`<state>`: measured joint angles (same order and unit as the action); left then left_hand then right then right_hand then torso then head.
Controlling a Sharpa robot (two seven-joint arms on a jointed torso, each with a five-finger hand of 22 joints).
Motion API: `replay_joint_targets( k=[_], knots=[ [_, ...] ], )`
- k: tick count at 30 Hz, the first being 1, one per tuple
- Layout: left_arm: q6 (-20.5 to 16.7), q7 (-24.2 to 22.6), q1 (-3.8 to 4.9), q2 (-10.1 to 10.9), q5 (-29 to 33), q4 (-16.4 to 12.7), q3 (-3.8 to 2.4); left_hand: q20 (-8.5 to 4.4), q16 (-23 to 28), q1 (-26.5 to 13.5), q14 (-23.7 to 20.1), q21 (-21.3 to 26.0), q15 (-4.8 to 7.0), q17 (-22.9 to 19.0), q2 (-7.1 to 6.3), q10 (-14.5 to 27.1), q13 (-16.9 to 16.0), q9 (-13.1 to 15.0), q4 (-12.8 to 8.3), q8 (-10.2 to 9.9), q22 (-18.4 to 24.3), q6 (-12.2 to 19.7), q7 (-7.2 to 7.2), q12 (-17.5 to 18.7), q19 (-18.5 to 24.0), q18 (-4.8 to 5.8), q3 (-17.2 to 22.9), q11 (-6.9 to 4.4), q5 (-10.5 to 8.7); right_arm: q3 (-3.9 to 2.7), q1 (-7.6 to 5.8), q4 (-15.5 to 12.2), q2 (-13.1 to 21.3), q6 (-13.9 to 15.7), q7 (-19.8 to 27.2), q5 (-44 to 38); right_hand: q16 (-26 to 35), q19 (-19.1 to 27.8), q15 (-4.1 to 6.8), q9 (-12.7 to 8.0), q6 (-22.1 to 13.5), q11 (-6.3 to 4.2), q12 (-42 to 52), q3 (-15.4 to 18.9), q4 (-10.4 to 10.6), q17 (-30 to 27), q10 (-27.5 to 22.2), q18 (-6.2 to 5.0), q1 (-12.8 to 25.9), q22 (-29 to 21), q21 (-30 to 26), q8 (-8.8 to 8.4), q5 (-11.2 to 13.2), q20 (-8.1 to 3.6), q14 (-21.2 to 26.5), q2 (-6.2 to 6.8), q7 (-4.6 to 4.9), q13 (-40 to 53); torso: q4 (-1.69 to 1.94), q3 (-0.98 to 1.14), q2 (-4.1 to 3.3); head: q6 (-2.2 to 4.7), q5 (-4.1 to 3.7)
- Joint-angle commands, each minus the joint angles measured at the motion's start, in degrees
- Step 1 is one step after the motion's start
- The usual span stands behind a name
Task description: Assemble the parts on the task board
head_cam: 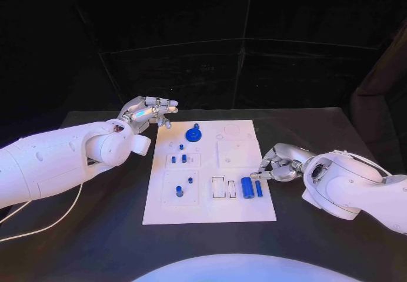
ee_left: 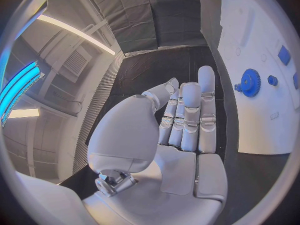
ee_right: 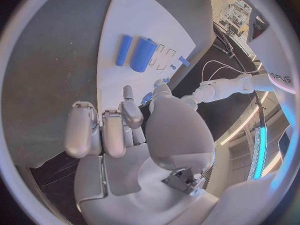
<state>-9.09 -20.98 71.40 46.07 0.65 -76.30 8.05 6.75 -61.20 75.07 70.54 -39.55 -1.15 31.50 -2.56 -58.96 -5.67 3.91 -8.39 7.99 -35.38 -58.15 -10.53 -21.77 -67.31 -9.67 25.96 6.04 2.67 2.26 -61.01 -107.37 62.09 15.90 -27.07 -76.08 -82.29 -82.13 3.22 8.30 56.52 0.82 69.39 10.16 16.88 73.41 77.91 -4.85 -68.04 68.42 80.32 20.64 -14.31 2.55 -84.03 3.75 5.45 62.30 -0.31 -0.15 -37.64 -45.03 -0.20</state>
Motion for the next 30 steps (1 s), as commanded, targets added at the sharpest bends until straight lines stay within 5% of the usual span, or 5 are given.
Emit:
replay_joint_targets(
  k=[1,8,30],
  knots=[
    [0.91,-0.26,0.05,0.06,0.16,-0.20,-0.01,-0.09,0.15,-0.73,-0.46,0.29,0.05,-0.10,0.08,0.42,0.06,-0.03,0.12,0.38,-0.04,0.57,-0.02,-0.43,0.37,-0.75,-0.40,0.10,0.26,0.03,0.27,0.00,-0.80,-3.93,-4.54,-2.73,-0.36,-0.56,0.45,0.46,0.22,-0.39,0.35,0.47,-0.08,0.48,0.09,0.86,0.88,0.42,0.34,0.77,0.24,-0.10,-3.33,-0.10,-0.47,0.36,0.18,0.01,-0.04,-0.11,-0.09],
    [1.06,-0.20,0.02,0.10,0.16,-0.26,0.03,-0.09,0.15,-0.73,-0.46,0.29,0.05,-0.10,0.08,0.42,0.06,-0.03,0.12,0.38,-0.04,0.57,-0.02,-0.43,0.37,-0.75,-0.40,0.10,0.26,0.04,1.18,0.52,-3.13,-4.23,-5.32,-4.78,-0.53,-0.65,0.49,0.69,0.01,-0.43,0.80,0.61,-0.12,0.80,0.25,0.92,1.00,0.71,0.48,1.01,0.19,-0.15,-3.36,0.19,-0.49,1.10,-0.05,-0.11,-0.04,-0.38,0.15],
    [1.41,0.21,-0.02,0.16,0.16,-0.17,0.07,-0.07,0.14,-0.83,-0.48,0.31,0.03,-0.12,0.07,0.45,0.06,-0.03,0.17,0.40,-0.04,0.59,-0.02,-0.48,0.39,-0.75,-0.45,0.10,0.26,0.06,3.13,2.87,-7.77,-6.67,-8.80,-10.87,-0.87,-0.73,0.43,2.08,-1.26,-0.36,0.91,0.25,-0.40,1.57,-0.15,1.05,-1.57,1.45,0.80,2.34,-1.68,-0.13,-3.33,0.64,-0.42,2.22,0.06,-0.15,-0.01,-0.89,-0.04]
  ],
)
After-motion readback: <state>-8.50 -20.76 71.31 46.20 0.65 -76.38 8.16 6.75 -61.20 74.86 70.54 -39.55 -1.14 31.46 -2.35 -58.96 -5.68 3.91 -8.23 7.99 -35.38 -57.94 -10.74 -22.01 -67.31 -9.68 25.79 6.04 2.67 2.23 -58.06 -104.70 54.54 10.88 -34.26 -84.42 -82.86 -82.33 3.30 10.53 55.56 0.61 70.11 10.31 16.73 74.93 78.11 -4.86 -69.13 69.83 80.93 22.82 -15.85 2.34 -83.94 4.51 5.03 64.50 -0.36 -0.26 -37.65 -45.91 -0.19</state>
